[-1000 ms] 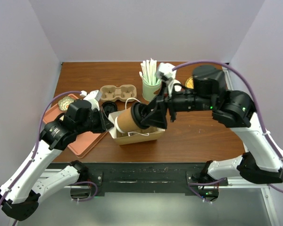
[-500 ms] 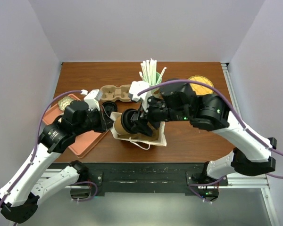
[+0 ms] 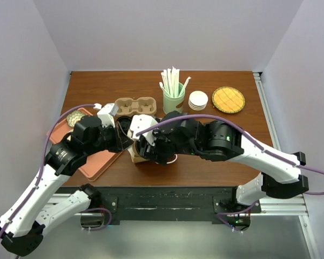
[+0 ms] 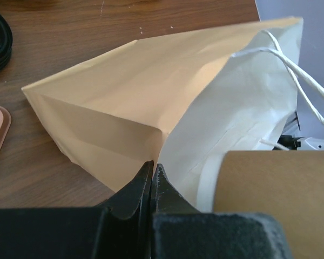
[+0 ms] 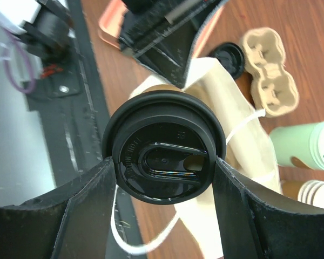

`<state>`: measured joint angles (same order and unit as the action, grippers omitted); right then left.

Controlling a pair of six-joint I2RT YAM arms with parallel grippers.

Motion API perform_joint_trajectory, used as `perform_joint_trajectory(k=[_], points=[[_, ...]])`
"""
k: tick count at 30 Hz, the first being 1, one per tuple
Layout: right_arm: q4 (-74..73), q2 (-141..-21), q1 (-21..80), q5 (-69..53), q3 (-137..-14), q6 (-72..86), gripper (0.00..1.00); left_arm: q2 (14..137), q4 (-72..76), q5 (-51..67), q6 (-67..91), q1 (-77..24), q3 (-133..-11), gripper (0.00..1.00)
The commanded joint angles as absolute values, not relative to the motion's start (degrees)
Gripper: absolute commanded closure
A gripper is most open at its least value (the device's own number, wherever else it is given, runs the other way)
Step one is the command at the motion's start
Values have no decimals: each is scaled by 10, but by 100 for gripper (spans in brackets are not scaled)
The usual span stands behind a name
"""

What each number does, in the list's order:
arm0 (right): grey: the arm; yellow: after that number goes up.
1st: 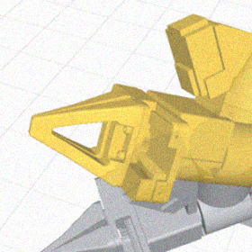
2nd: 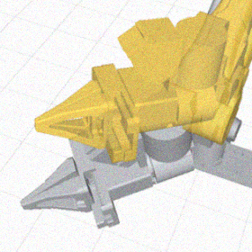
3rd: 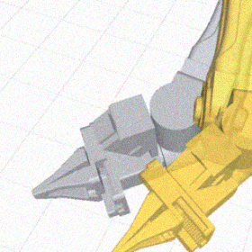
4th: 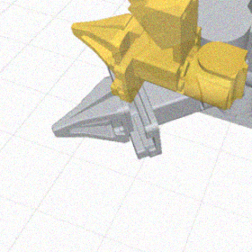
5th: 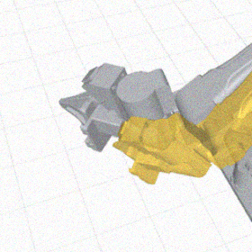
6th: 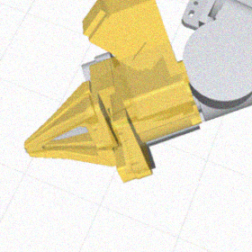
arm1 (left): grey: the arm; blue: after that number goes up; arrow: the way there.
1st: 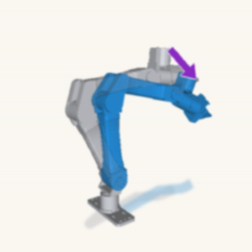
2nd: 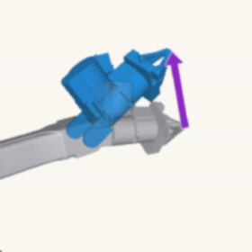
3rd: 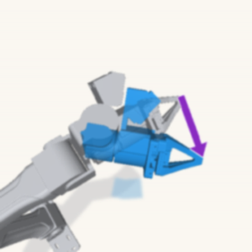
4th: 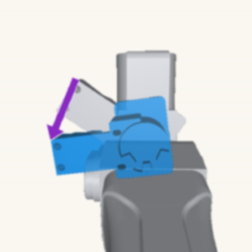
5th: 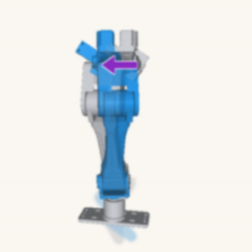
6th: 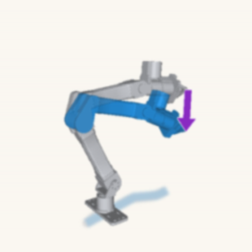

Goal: Pack the takeout coffee

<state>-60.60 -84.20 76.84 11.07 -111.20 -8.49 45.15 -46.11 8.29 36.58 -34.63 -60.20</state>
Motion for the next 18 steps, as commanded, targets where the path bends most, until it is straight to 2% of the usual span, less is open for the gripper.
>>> perform_joint_trajectory(k=[1, 18], points=[[-603, -853, 768, 163, -1104, -114, 60, 450, -423, 110, 348, -348, -606, 100], [-604, -863, 770, 189, -1068, -204, 59, 459, -359, 187, 248, -348, -599, 100]])
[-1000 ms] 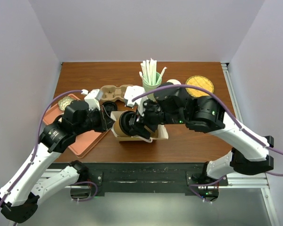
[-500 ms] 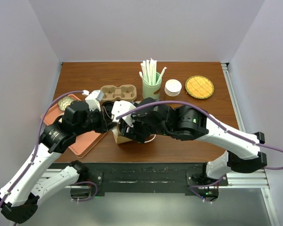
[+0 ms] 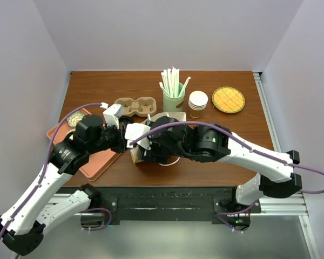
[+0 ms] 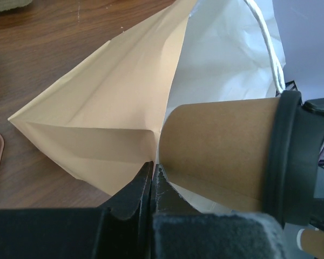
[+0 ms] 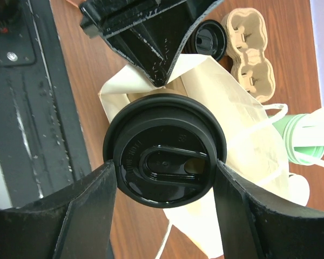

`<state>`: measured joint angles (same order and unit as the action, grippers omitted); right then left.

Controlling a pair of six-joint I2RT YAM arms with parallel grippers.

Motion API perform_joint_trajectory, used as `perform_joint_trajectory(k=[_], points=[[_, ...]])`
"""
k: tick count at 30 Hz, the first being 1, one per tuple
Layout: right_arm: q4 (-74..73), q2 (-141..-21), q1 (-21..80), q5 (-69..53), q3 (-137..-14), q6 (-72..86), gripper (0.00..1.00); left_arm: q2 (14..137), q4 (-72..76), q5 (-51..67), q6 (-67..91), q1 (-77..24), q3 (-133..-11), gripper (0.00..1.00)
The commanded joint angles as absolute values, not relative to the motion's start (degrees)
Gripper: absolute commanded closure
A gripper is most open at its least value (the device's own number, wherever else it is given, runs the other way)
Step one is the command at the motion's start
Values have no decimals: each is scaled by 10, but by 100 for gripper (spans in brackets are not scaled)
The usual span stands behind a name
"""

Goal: Pack the takeout coffee

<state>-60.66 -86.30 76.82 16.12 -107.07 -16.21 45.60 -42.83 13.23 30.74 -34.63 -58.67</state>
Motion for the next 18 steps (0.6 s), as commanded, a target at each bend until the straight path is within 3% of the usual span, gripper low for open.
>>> perform_joint_trajectory(k=[1, 18], points=[[-604, -866, 769, 189, -1076, -203, 59, 463, -361, 187, 239, -349, -601, 100], [-674, -839, 770, 207, -1039, -202, 57, 482, -422, 176, 161, -349, -646, 100]])
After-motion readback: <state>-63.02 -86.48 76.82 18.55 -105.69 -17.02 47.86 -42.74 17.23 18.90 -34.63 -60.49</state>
